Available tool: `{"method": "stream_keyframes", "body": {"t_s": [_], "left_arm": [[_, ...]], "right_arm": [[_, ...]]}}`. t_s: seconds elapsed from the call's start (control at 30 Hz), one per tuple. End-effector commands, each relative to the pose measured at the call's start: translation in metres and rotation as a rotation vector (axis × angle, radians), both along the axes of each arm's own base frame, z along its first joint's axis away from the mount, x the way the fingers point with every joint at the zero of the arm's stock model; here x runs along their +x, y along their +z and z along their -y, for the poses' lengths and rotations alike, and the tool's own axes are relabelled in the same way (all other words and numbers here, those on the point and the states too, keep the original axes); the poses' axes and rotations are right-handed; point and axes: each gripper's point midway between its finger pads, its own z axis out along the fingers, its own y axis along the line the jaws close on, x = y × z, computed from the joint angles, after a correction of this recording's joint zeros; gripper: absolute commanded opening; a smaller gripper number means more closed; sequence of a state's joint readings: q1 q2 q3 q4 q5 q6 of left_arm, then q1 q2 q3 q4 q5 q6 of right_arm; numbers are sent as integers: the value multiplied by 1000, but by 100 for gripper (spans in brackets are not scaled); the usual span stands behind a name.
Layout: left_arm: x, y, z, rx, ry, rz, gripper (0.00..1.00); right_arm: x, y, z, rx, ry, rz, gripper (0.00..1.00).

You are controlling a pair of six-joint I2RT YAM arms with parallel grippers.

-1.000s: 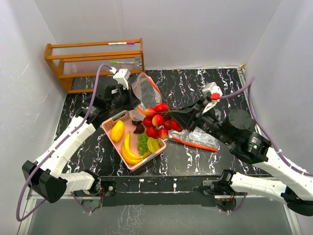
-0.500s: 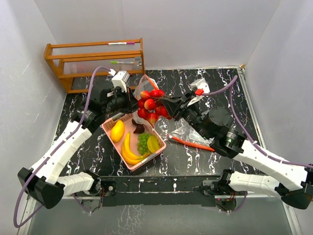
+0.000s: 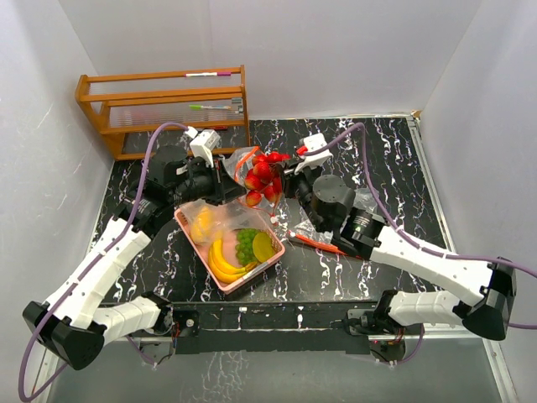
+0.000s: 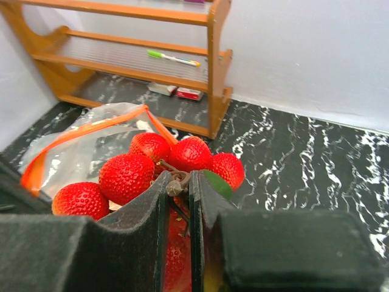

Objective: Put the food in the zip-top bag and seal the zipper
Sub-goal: Place the fake fruit in the zipper food storage bag.

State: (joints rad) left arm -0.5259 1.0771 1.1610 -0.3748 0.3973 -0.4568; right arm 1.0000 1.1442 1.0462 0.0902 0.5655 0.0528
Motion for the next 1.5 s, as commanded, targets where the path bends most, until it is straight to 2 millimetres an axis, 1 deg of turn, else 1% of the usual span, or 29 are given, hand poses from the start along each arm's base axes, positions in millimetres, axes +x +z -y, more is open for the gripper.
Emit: {"method": "stream_keyframes", "body": {"t_s": [0.0,0.13,0.27,0.33,0.43,0.53,0.6,0.73,0.83,0.9,0.97,1.0,1.07,1.13,1.23,1.27,1.33,1.47], "left_arm": [[-9,12,9,-53,-58,-5,0],[-7,13,13,-68,-66,-14,0],[-8,19,18,-92,-87,-17,0],[-7,20,19,-99,-89,-16,0],[-3,21,24,-113,-95,-24,0],[0,30,31,-141,-115,-21,0],[3,33,35,-156,-122,-14,0],[9,29,42,-168,-133,-36,0],[7,28,46,-187,-160,-42,0],[3,31,47,-201,-178,-35,0],[-3,36,47,-216,-203,-23,0],[-7,39,47,-224,-215,-16,0],[-17,45,45,-241,-245,-5,0],[-32,54,44,-275,-290,17,0],[-50,69,42,-352,-350,49,0],[-56,74,42,-380,-370,60,0],[-64,80,42,-429,-399,68,0],[-65,81,45,-483,-416,50,0]], "right_arm": [[8,40,21,54,-128,50,8],[11,38,16,32,-130,44,8],[15,31,16,-27,-167,28,8],[14,31,10,-33,-140,29,8],[9,30,-5,-39,-73,29,8],[3,22,-22,-92,-25,27,8],[-5,20,-34,-109,10,30,8],[-24,20,-61,-109,126,38,8],[-31,12,-73,-121,195,15,8],[-33,4,-74,-126,201,-5,8],[-32,-2,-64,-114,167,-13,8],[-31,-9,-56,-110,136,-18,8],[-30,-10,-37,-68,73,-15,8],[-31,-2,-18,0,26,4,8],[-38,11,-2,78,31,35,9],[-40,14,1,90,40,40,9],[-43,15,-1,94,70,43,10],[-43,7,-10,79,93,12,12]]}}
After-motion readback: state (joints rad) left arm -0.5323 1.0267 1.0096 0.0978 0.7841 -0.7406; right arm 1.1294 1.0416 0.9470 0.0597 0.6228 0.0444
